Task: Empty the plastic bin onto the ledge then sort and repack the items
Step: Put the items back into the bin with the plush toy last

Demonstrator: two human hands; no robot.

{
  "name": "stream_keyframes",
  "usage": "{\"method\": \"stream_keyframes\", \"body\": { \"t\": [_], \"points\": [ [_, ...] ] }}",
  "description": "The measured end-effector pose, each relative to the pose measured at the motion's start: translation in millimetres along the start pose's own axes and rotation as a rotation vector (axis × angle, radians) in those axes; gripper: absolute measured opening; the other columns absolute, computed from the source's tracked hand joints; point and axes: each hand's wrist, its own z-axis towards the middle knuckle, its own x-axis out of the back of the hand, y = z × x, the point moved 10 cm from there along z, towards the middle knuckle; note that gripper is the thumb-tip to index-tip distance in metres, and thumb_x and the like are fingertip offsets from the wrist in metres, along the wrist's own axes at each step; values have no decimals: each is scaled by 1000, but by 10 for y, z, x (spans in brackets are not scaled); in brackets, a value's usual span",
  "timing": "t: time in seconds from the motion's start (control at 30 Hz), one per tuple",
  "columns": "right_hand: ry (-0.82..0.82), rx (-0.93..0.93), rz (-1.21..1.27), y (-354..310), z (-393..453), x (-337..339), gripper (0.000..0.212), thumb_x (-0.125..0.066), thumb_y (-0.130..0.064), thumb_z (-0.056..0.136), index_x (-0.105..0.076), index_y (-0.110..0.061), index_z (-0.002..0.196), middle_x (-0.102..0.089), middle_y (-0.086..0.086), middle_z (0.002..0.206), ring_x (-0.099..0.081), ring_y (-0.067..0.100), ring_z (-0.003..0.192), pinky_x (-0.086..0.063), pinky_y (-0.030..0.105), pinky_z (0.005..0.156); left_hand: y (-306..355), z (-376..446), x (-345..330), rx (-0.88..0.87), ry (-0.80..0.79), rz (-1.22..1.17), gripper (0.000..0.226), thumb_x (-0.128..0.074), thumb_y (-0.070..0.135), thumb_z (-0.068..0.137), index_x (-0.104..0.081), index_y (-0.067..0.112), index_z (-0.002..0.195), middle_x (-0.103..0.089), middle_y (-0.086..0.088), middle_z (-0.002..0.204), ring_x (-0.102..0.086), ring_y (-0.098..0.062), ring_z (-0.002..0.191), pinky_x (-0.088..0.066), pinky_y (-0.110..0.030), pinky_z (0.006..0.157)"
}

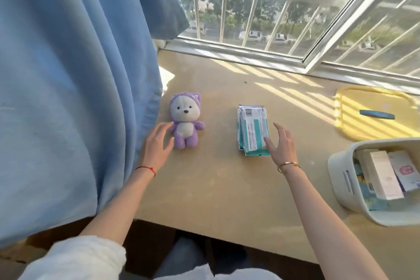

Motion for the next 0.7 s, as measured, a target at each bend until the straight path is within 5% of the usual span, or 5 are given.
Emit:
{"method": "stream_keyframes", "body": {
  "t": [0.1, 0.4, 0.7],
  "points": [
    [-21, -38, -7, 199, 315, -270, 57, -61, -27, 92, -39, -20, 144, -48, 13, 137, -44, 33, 125, -36, 42, 106, -360, 265, -370, 56, -56, -21, 49, -69, 11, 83, -55, 12, 130, -55, -8, 130, -53, -28, 116, -43, -37, 98],
    [-88, -92, 108, 575, 722, -852, 71, -71, -45, 83, -34, -44, 143, -55, 5, 125, -53, 25, 110, -47, 44, 96, -967, 510, -1226, 138, -164, -117, 68, -79, 22, 77, -48, 26, 137, -38, -9, 145, -40, -29, 129, -30, -28, 104],
    [-126, -34, 157, 512, 773, -914, 82, -72, -55, 74, -26, -54, 142, -50, -3, 136, -53, 23, 118, -48, 50, 99, -1210, 510, -1405, 229, -126, -369, 88, -86, 21, 61, -35, 42, 130, -44, 3, 132, -48, -22, 116, -45, -46, 97]
  ]
}}
